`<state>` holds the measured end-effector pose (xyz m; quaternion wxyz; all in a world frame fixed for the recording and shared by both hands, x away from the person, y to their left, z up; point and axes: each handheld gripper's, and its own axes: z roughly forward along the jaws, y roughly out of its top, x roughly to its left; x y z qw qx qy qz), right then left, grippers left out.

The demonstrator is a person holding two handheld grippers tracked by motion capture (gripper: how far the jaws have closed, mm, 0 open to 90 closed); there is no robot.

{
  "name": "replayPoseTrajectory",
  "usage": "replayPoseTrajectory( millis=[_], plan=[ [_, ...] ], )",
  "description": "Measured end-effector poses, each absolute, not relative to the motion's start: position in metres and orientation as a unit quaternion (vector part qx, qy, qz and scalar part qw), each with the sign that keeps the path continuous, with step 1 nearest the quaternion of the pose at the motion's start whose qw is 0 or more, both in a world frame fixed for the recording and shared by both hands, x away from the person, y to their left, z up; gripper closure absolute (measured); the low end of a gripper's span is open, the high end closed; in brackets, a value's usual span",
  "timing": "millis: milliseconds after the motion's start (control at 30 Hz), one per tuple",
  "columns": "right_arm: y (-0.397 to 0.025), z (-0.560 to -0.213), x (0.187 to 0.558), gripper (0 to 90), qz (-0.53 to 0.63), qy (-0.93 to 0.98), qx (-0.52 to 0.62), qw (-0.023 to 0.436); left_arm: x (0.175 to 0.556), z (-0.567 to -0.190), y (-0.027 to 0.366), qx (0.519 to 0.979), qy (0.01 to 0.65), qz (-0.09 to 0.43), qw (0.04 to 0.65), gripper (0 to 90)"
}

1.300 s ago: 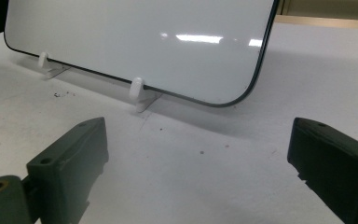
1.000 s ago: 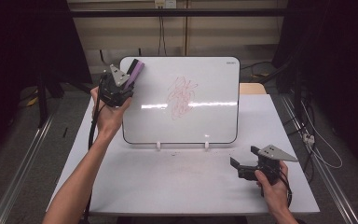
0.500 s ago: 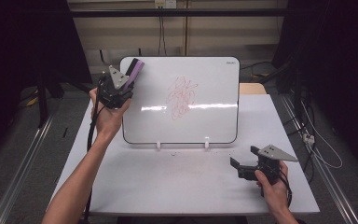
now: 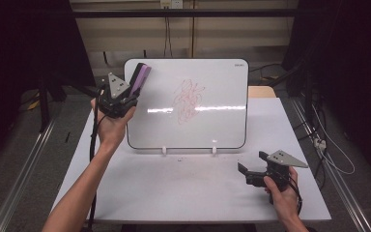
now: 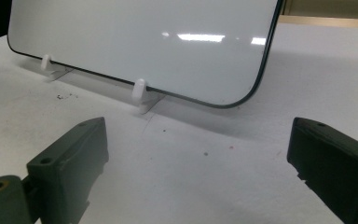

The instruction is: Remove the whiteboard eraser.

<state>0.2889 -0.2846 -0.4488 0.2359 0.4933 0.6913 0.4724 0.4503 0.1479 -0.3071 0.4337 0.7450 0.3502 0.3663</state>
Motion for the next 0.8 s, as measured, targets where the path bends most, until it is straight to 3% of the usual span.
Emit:
replayPoseTrajectory(
  millis=[800],
  plan=[
    [-0.273,-0.449,0.289,4.4,0.502,0.684,0.474,0.235,0.41,-0.334,0.145,0.732,0.359,0.299,0.497,64.5]
  ],
)
